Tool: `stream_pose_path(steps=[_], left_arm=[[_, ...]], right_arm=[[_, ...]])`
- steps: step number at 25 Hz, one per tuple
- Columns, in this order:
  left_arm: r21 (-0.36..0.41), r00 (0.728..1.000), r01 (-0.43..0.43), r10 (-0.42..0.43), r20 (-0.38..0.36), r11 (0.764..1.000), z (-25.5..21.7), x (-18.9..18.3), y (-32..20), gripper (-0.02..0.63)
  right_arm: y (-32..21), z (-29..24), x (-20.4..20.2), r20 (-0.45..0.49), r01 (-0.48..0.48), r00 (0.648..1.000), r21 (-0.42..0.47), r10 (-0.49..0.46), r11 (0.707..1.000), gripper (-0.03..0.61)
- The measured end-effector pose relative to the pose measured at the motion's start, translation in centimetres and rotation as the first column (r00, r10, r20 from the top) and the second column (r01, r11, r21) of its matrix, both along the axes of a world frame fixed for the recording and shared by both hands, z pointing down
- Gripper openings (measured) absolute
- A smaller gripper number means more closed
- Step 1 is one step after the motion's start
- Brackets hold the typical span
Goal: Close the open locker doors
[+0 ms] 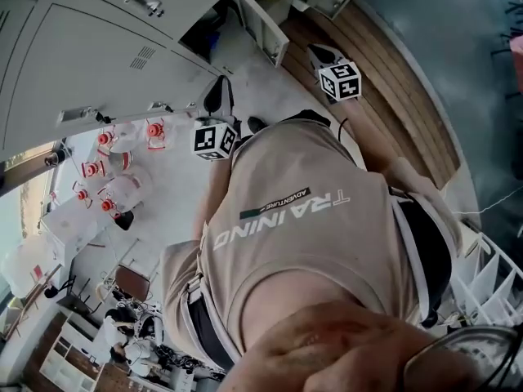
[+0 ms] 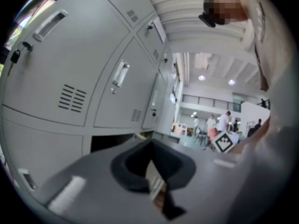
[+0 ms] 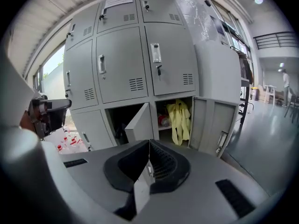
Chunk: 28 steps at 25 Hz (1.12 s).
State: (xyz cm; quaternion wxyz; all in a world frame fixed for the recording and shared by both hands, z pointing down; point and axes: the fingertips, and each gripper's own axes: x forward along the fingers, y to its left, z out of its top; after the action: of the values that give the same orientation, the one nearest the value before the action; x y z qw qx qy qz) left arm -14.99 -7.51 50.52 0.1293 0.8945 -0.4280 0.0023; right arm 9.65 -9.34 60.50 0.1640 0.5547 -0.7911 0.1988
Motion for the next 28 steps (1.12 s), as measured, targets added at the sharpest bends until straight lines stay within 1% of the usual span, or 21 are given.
stream_pose_path(steps=[4,6,8,10,13,15,18,21,25,28], left_arm=[[-0.020,0.999,0.043,-0.043,0.020,0.999,0.0,-3.6,-1.9,0.005],[-0.031,0.998,0.053,-0.052,0.033,0.998,-0.1,-4.7,-2.3,0.005],[-0.036,0.997,0.063,-0.062,0.049,0.997,0.3,-5.2,-2.6,0.005],[-0.053,0.994,0.092,-0.089,0.060,0.994,0.9,-5.6,-3.2,0.005],[-0.111,0.988,0.153,-0.149,0.043,0.982,1.7,-5.7,-3.6,0.005],[-0.137,0.983,0.181,-0.177,0.038,0.974,2.0,-5.4,-3.8,0.005],[-0.152,0.978,0.207,-0.198,0.069,0.966,2.7,-4.8,-4.7,0.005],[-0.147,0.974,0.217,-0.205,0.094,0.965,2.7,-3.6,-5.6,0.005],[-0.121,0.976,0.207,-0.195,0.101,0.971,2.0,-2.3,-6.7,0.005],[-0.111,0.979,0.189,-0.178,0.102,0.976,1.8,-2.4,-7.3,0.005]], right_arm=[[-2.9,1.1,0.1,-0.016,0.001,1.000,-0.022,-0.001,1.000,0.014],[-3.8,1.4,-0.2,-0.012,0.015,1.000,-0.038,-0.016,0.999,0.013],[-4.6,1.9,-1.0,0.000,0.044,0.999,-0.052,-0.044,0.998,0.014],[-5.5,2.4,-1.9,0.019,0.079,0.997,-0.062,-0.078,0.995,0.013],[-5.8,2.5,-3.1,0.057,0.131,0.990,-0.065,-0.128,0.989,0.013],[-5.9,2.2,-3.8,0.091,0.174,0.981,-0.059,-0.169,0.983,0.012],[-6.7,1.5,-5.5,0.143,0.243,0.961,-0.038,-0.236,0.969,0.012],[-7.4,1.4,-7.6,0.179,0.315,0.935,-0.018,-0.306,0.949,0.012],[-8.6,1.5,-10.4,0.167,0.407,0.901,-0.007,-0.400,0.913,0.012],[-9.2,1.3,-12.5,0.180,0.448,0.881,-0.018,-0.437,0.894,0.012]])
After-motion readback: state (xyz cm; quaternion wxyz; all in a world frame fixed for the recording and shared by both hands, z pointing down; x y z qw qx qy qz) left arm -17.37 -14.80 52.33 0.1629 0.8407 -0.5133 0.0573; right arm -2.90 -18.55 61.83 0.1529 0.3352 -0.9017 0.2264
